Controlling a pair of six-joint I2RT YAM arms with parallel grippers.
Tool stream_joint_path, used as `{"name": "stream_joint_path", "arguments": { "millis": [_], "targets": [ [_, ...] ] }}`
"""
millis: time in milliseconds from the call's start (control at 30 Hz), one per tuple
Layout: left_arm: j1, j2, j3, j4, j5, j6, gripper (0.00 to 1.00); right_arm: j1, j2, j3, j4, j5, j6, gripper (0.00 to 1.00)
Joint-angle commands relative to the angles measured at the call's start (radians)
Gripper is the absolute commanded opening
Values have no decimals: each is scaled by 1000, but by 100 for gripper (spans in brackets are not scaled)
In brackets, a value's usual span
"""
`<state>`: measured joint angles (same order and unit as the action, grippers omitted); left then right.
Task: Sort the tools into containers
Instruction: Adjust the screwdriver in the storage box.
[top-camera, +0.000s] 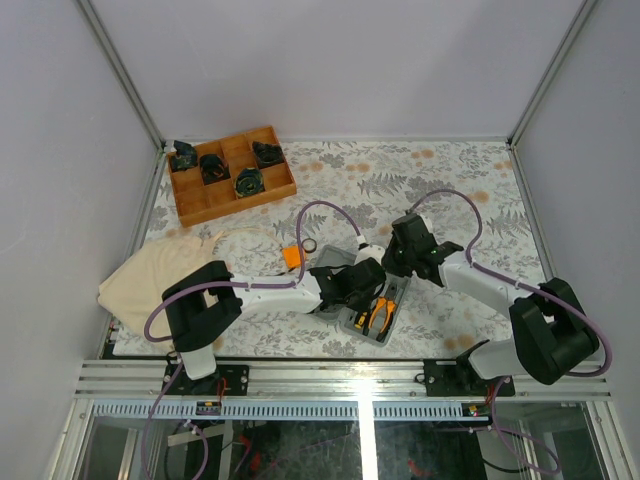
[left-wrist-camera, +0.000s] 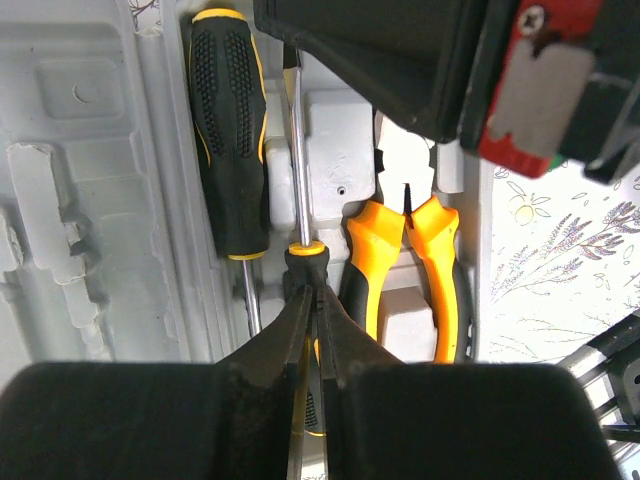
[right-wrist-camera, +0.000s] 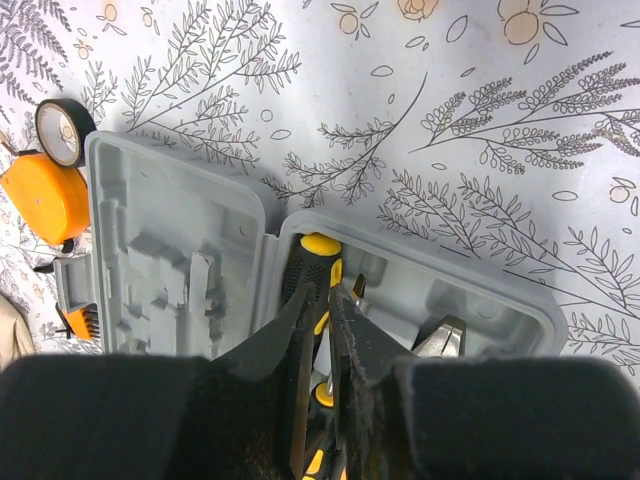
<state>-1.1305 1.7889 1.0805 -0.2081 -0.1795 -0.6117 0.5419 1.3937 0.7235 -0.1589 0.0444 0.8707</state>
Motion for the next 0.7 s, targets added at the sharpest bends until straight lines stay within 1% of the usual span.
{"name": "stream_joint_path", "arguments": {
  "millis": [0, 267, 667],
  "targets": [
    [2, 46, -50, -44, 32, 4, 2, 5, 14, 40, 5, 19, -12, 17],
    [1, 50, -48, -43, 34, 4, 2, 5, 38, 32, -12, 25, -13, 15],
    [2, 55, -43, -43, 37, 4, 2, 6, 68, 19, -6, -12, -15, 14]
  ]
}}
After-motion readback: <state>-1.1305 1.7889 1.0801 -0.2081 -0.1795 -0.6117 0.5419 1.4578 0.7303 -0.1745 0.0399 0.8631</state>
